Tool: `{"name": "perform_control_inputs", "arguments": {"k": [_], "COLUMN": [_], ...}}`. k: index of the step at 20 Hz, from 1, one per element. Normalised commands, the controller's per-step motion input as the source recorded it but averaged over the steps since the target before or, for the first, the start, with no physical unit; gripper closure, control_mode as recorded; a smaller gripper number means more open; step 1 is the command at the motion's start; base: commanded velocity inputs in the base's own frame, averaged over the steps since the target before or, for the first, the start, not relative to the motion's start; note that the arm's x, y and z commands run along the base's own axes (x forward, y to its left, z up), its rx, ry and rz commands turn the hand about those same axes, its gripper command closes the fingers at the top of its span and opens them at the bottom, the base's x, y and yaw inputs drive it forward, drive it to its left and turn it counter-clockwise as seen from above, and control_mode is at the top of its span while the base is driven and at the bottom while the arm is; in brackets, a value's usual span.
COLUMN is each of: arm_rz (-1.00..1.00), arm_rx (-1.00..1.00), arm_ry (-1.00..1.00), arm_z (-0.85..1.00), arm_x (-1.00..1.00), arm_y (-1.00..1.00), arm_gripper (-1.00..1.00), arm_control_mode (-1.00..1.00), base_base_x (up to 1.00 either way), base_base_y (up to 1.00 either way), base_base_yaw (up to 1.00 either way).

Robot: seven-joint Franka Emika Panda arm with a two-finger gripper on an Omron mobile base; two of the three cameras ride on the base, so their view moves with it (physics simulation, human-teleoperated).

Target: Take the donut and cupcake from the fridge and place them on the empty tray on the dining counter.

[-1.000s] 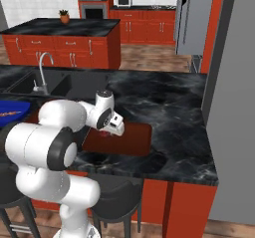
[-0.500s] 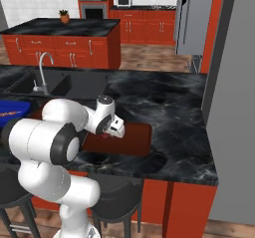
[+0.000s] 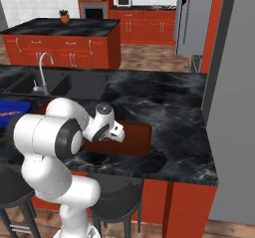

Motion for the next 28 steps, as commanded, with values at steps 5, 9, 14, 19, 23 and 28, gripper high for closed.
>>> {"name": "perform_control_inputs", "arguments": {"k": [5, 9, 14, 19, 23, 28], "arm_rz": [0.00, 0.00, 0.00, 0.00, 0.00, 0.00], "arm_rx": [0.00, 0.00, 0.01, 0.03, 0.02, 0.00], "arm_ry": [-0.05, -0.09, -0.04, 0.00, 0.05, 0.02], "arm_z": [-0.30, -0.27, -0.10, 0.35, 0.66, 0.87], "arm_x": [0.01, 0.00, 0.00, -0.10, -0.03, -0.03], "arm_y": [0.00, 0.00, -0.03, -0.10, -0.09, -0.05], "arm_gripper": [1.00, 1.00, -1.00, -1.00, -1.00, -1.00], "arm_control_mode": [-1.00, -1.00, -1.00, -1.00, -1.00, -1.00], "base_base_x": [0.00, 0.00, 0.00, 0.00, 0.00, 0.00], "base_base_y": [0.00, 0.00, 0.00, 0.00, 0.00, 0.00], "base_base_yaw": [0.00, 0.00, 0.00, 0.00, 0.00, 0.00]}}
